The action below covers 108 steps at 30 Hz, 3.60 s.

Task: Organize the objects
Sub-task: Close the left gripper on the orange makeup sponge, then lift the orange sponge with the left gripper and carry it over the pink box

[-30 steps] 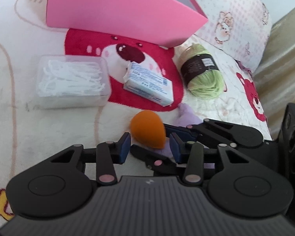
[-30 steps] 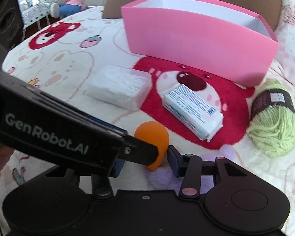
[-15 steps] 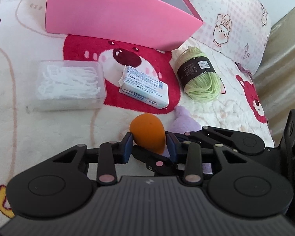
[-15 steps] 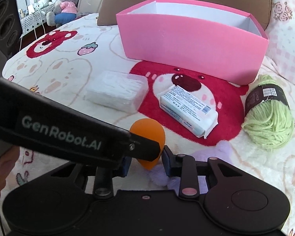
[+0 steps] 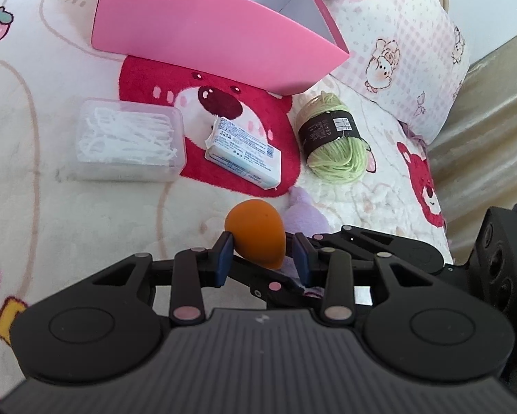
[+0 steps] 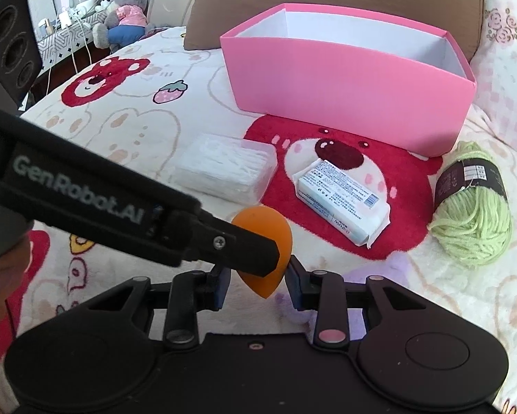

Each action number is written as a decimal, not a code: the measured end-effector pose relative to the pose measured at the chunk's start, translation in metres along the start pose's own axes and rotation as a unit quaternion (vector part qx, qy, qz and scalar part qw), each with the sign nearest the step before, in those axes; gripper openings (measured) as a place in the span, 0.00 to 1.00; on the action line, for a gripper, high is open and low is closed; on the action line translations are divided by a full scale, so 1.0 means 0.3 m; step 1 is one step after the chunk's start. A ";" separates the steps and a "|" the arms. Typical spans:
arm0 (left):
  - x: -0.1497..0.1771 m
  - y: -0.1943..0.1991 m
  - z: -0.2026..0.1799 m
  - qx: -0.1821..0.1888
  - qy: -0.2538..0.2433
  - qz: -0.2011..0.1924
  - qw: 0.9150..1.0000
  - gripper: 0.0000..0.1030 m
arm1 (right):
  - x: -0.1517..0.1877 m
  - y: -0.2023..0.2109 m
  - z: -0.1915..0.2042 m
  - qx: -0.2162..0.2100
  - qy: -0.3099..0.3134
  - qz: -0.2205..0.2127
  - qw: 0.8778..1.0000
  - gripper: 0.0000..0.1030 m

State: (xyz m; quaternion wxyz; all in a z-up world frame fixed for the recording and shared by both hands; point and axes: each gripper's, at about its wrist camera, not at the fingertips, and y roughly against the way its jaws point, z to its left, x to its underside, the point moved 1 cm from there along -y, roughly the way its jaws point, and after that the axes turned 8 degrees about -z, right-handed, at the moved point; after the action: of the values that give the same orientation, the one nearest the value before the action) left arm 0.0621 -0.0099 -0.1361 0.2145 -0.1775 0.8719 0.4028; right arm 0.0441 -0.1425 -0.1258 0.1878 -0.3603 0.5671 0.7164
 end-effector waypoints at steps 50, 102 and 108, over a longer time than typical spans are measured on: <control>-0.071 0.216 -0.179 -0.017 -0.046 -0.036 0.998 0.37 | -0.147 0.180 0.065 -0.001 0.069 -0.047 0.997 0.37; -0.430 0.233 -0.205 -0.038 -0.067 -0.076 0.994 0.39 | -0.499 0.102 -0.008 -0.027 0.114 -0.083 0.990 0.37; -0.482 0.174 -0.171 -0.033 -0.039 -0.078 0.996 0.39 | -0.545 0.065 -0.061 -0.041 0.108 -0.073 0.991 0.37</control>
State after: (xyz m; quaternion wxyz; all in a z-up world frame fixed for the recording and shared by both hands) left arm 0.1472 0.0020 0.0012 0.2734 -0.2360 0.8325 0.4202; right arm 0.1459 -0.1426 0.0050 0.1626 -0.4837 0.5261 0.6803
